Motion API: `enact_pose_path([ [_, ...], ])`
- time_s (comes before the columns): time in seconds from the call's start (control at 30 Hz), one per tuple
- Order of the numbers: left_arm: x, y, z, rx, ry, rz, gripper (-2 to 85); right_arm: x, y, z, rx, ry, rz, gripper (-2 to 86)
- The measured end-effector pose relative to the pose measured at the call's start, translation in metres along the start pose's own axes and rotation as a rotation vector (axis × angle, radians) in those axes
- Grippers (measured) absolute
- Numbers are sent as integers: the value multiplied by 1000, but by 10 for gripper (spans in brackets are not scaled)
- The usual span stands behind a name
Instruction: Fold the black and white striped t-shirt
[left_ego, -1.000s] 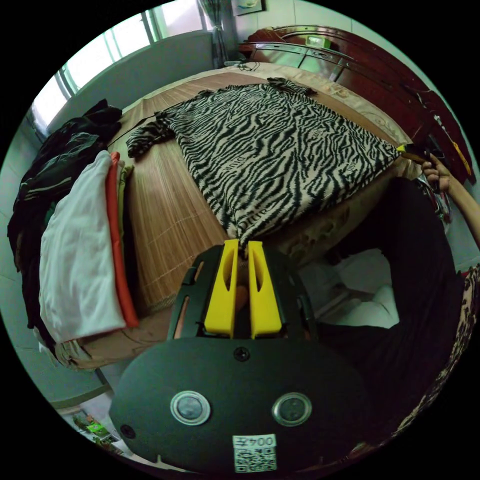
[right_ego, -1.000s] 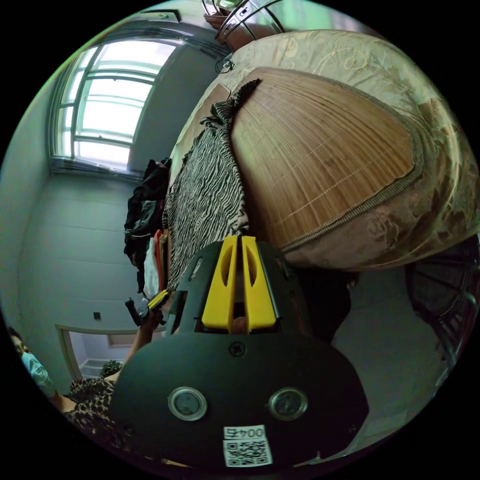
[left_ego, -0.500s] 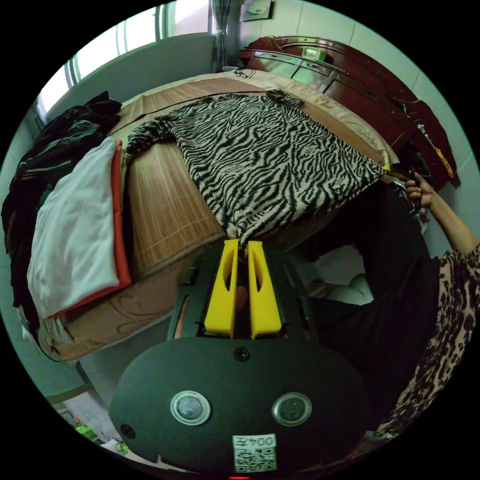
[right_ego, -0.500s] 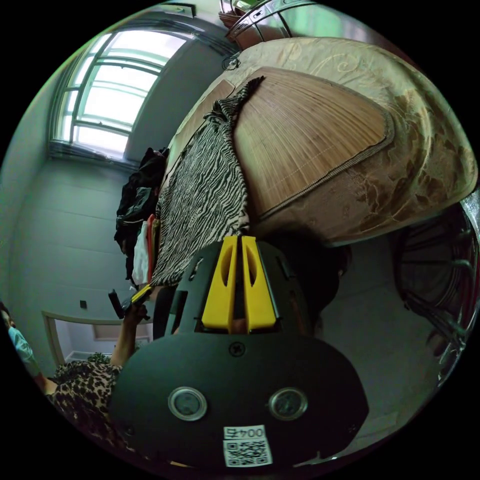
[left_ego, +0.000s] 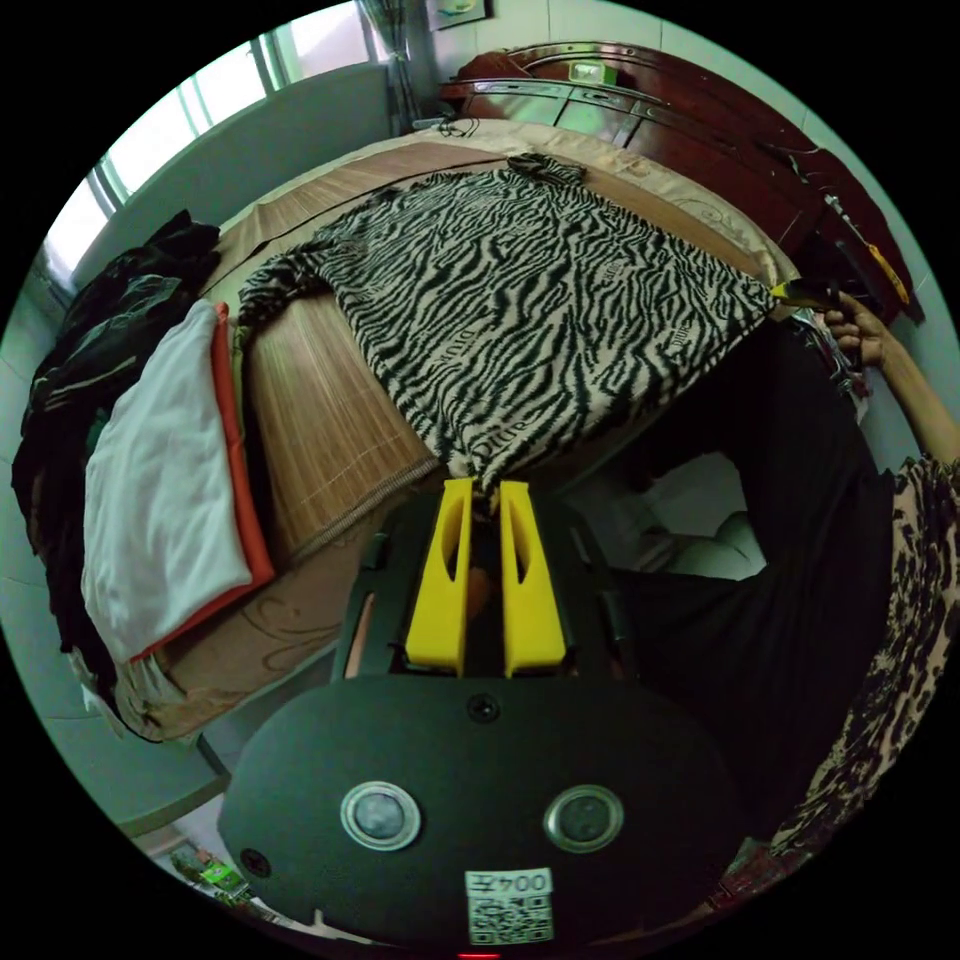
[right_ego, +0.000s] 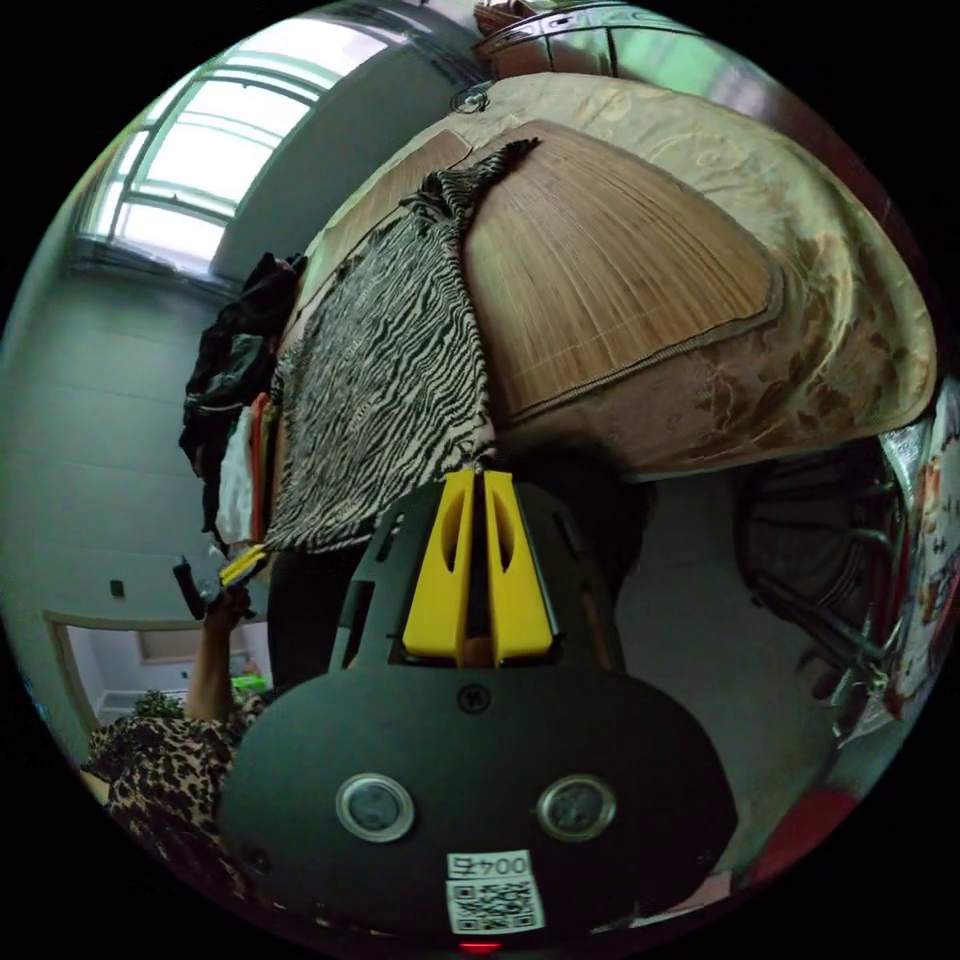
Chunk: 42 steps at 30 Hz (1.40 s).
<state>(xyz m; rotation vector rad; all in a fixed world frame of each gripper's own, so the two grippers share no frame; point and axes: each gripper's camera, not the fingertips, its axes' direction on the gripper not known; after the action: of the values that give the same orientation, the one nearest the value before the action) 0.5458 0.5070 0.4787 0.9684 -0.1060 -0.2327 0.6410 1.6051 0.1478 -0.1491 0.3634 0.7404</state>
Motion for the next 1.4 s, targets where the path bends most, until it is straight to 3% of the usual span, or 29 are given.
enact_pose_path([
  [0.2,-17,45,-18,-44,18,-54,117,-47,-6,-44,23,174,-35,64],
  [0.3,-30,57,-38,48,47,-134,114,-76,-14,-59,48,196,-75,61],
  [0.43,-8,21,-45,143,18,-109,94,-143,-39,-31,-37,301,-217,49],
  [0.67,40,-51,8,81,-98,-10,90,-242,-78,31,-89,661,-414,53],
  [0.87,27,-55,44,14,-87,-77,84,-244,-105,41,-164,624,-385,75],
  [1.03,13,-37,42,62,-4,-156,71,-248,-103,31,-125,592,-417,78],
  [1.23,24,-18,2,210,-69,-200,35,-260,-102,25,-119,619,-448,71],
  [1.4,25,9,32,136,-81,-229,23,-255,-90,19,-23,592,-432,66],
])
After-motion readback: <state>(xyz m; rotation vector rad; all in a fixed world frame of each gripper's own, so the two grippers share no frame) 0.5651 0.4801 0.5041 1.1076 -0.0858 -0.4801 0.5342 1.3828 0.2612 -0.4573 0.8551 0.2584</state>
